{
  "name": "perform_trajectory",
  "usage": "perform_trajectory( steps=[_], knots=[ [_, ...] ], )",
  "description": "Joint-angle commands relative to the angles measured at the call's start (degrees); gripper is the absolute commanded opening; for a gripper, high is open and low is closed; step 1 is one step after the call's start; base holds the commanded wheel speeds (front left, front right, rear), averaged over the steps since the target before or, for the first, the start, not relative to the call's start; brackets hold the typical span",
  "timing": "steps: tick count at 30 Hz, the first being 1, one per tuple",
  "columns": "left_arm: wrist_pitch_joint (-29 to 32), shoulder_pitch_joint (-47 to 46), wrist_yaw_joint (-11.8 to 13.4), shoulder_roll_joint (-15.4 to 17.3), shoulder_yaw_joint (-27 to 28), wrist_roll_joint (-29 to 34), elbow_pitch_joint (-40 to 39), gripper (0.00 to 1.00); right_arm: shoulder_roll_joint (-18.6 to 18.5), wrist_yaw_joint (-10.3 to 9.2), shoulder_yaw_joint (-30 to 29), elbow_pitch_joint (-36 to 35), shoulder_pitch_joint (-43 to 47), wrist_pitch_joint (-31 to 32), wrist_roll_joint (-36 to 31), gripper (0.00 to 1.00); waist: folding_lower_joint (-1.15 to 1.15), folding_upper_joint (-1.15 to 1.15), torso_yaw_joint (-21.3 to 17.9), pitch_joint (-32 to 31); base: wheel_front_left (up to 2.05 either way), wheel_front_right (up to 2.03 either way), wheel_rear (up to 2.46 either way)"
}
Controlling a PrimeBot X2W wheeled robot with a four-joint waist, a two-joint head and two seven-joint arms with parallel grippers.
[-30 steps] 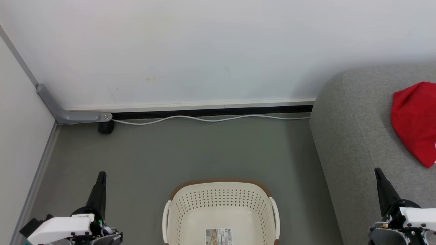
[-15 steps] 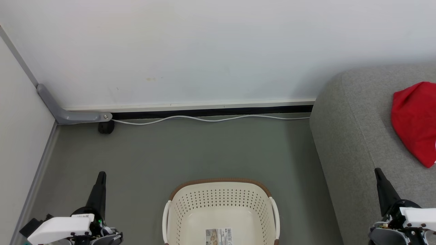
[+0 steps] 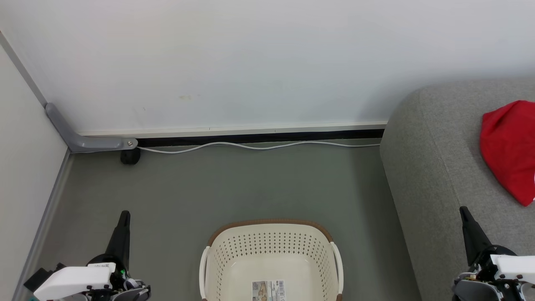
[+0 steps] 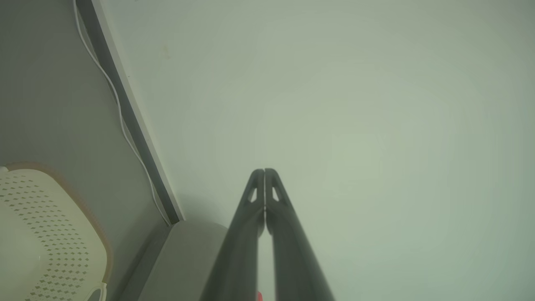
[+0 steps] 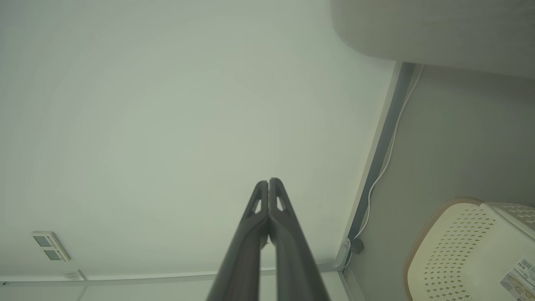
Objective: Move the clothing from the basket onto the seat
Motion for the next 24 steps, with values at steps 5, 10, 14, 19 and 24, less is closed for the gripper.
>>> perform_trajectory(
  steps=[5, 10, 14, 19, 24],
  knots=[
    [0.39, -3.31, -0.43, 0.61, 1.91, 0.10, -1.60, 0.00, -0.58, 0.24, 0.97, -1.82, -2.03, 0.45, 0.64, 0.00, 0.00, 0.00, 0.00, 0.00, 0.00, 0.00, 0.00],
    [0.40, -3.31, -0.43, 0.60, 1.92, 0.11, -1.60, 0.00, -0.58, 0.24, 0.97, -1.82, -2.03, 0.45, 0.65, 0.00, 0.00, 0.00, 0.00, 0.00, 0.00, 0.00, 0.00],
    [0.40, -3.31, -0.43, 0.60, 1.92, 0.11, -1.60, 0.00, -0.58, 0.24, 0.97, -1.82, -2.03, 0.45, 0.65, 0.00, 0.00, 0.00, 0.00, 0.00, 0.00, 0.00, 0.00],
    [0.41, -3.31, -0.43, 0.59, 1.93, 0.12, -1.60, 0.00, -0.58, 0.24, 0.97, -1.82, -2.03, 0.45, 0.65, 0.00, 0.00, 0.00, 0.00, 0.00, 0.00, 0.00, 0.00],
    [0.41, -3.31, -0.43, 0.59, 1.94, 0.12, -1.60, 0.00, -0.58, 0.24, 0.97, -1.82, -2.03, 0.45, 0.65, 0.00, 0.00, 0.00, 0.00, 0.00, 0.00, 0.00, 0.00]
  ],
)
